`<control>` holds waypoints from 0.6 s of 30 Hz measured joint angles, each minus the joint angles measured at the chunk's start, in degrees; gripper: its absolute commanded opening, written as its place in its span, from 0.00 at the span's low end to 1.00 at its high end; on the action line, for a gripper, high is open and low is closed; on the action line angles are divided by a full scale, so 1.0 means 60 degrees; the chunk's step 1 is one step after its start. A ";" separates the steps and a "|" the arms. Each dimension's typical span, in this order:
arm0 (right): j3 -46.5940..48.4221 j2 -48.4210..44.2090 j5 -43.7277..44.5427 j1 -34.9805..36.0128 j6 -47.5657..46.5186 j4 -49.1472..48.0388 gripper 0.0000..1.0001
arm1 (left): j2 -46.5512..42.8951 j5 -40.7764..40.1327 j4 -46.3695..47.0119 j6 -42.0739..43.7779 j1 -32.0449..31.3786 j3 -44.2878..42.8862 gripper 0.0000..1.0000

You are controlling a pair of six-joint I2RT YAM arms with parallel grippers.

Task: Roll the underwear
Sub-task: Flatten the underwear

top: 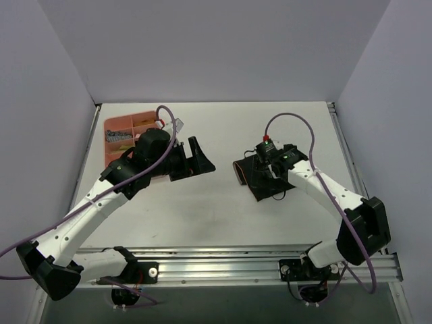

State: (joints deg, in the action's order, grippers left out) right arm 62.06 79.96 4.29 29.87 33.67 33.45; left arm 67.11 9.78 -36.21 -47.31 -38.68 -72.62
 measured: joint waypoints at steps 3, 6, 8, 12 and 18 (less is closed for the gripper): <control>-0.0208 0.0776 -0.0007 0.0040 -0.0393 -0.0117 0.49 | 0.0095 0.0117 -0.0229 0.0018 0.0058 0.0000 0.97; -0.0211 0.1381 0.0000 0.0040 -0.0710 -0.0433 0.47 | -0.0033 0.0251 -0.0229 -0.0004 0.0160 0.0004 0.98; -0.0233 0.1800 0.0011 0.0047 -0.0885 -0.0637 0.46 | -0.0138 0.0317 -0.0219 -0.0018 0.0229 0.0047 0.98; -0.0521 0.2269 0.0058 0.0113 -0.1071 -0.1035 0.46 | -0.0321 0.0415 -0.0291 -0.0047 0.0357 0.0153 0.98; -0.0732 0.2754 0.0051 0.0208 -0.1424 -0.1581 0.40 | -0.0342 0.0455 -0.0397 -0.0036 0.0579 0.0157 0.98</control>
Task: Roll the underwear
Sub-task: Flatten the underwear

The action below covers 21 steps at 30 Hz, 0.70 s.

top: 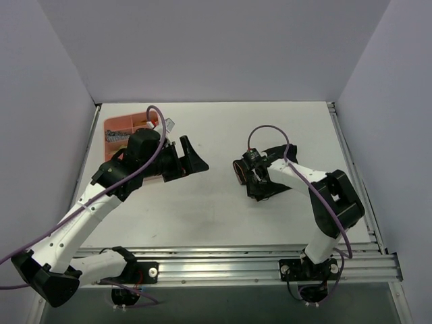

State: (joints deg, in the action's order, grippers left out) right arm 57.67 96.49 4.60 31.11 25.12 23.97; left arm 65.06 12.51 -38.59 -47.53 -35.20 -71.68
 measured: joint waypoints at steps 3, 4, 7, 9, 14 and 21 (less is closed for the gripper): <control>-0.0011 0.0401 0.0004 0.0040 -0.0109 -0.0182 0.30 | 0.0004 0.0018 -0.0127 0.0033 0.0135 0.0000 1.00; -0.0004 0.0404 0.0007 0.0069 -0.0149 -0.0226 0.27 | 0.0018 0.0015 -0.0200 0.0047 0.0189 0.0000 1.00; -0.0095 0.0361 0.0025 0.0091 -0.0204 -0.0426 0.12 | 0.0149 -0.0011 -0.0401 0.0106 0.0331 0.0007 0.95; -0.0193 0.0262 0.0022 0.0146 -0.0226 -0.0543 0.00 | 0.0266 -0.0051 -0.0463 0.0131 0.0408 0.0127 0.93; -0.0233 0.0069 -0.0168 0.0193 -0.0051 -0.0463 0.00 | 0.0441 -0.0087 -0.0226 0.0076 0.0463 0.1016 0.79; -0.0714 -0.1825 -0.0896 0.0510 0.0976 -0.0007 0.00 | 0.1712 0.0113 0.1668 -0.0437 0.0186 0.2914 0.77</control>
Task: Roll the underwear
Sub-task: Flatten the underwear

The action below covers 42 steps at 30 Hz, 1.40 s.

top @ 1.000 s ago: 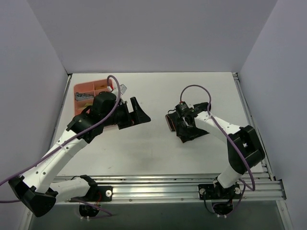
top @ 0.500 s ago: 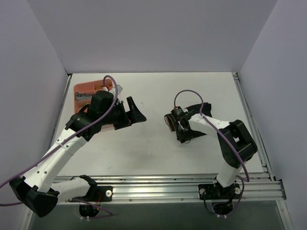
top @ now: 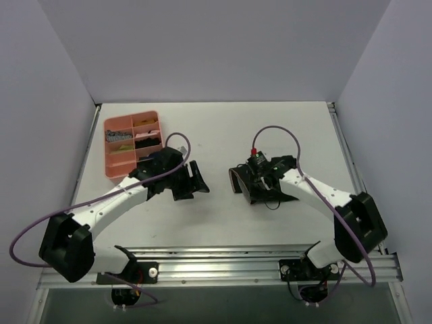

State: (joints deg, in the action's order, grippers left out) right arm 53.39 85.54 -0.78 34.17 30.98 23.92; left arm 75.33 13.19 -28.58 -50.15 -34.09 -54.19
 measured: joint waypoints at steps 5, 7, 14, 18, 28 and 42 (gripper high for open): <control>-0.0087 -0.1490 -0.0208 0.0084 0.0663 0.0495 0.00 | 0.1621 0.0033 0.1279 -0.0270 -0.0856 0.0047 0.77; -0.0091 -0.1749 -0.0226 0.0084 0.0849 0.0692 0.00 | 0.2375 0.0055 0.1752 -0.0375 -0.1191 -0.0175 0.74; -0.0168 -0.1938 -0.0244 0.0084 0.1162 0.1151 0.00 | 0.3978 0.0022 0.2867 -0.0838 -0.1767 -0.0539 0.72; -0.0168 -0.1960 -0.0248 0.0084 0.1198 0.1253 0.00 | 0.4299 -0.0120 0.3410 -0.1089 -0.2014 -0.0561 0.72; -0.0168 -0.2320 -0.0350 0.0084 0.1239 0.1421 0.00 | 0.5246 -0.0539 0.4153 -0.1555 -0.2437 -0.1147 0.63; 0.0011 -0.2459 -0.0350 0.0080 0.1104 0.1621 0.00 | 0.5686 -0.1712 0.2626 -0.2022 -0.2626 -0.1963 0.02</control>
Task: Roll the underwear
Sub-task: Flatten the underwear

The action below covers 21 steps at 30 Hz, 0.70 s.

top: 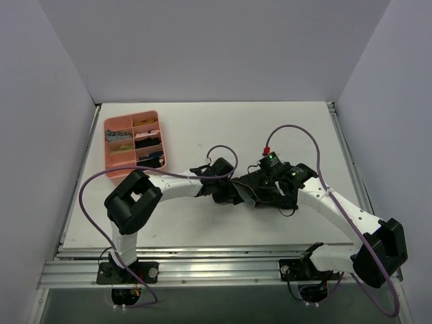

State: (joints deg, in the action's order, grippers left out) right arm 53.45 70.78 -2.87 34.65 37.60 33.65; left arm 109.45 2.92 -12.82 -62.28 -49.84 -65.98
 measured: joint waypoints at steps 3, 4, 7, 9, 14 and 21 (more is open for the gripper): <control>0.0321 0.0076 0.0310 -0.0022 0.0004 0.0299 0.00 | 0.0211 -0.0379 -0.0984 0.0204 -0.0044 -0.0699 0.02; 0.0532 0.0117 0.0433 -0.0076 -0.0033 0.0466 0.00 | 0.0193 -0.0521 -0.1224 0.0382 -0.0044 -0.0776 0.02; 0.1778 0.0372 0.0831 -0.0634 -0.0251 0.1086 0.00 | -0.0098 -0.1060 -0.2208 0.1260 -0.0022 -0.1042 0.02; 0.2776 0.0525 0.1140 -0.1198 -0.0466 0.1362 0.00 | -0.0492 -0.1406 -0.2954 0.1934 0.0018 -0.1275 0.02; 0.4590 0.0681 0.1993 -0.1781 -0.0940 0.1734 0.00 | -0.2022 -0.2029 -0.4058 0.3432 0.0073 -0.2266 0.02; 0.4794 0.0459 0.2408 -0.1778 -0.1024 0.2433 0.00 | -0.4309 -0.2543 -0.5049 0.4765 -0.0233 -0.3206 0.02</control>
State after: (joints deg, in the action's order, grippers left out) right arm 82.21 73.54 11.57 23.99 31.46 48.25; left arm 83.59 -12.34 -43.11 -33.69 -51.24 -85.21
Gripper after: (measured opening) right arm 0.027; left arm 0.033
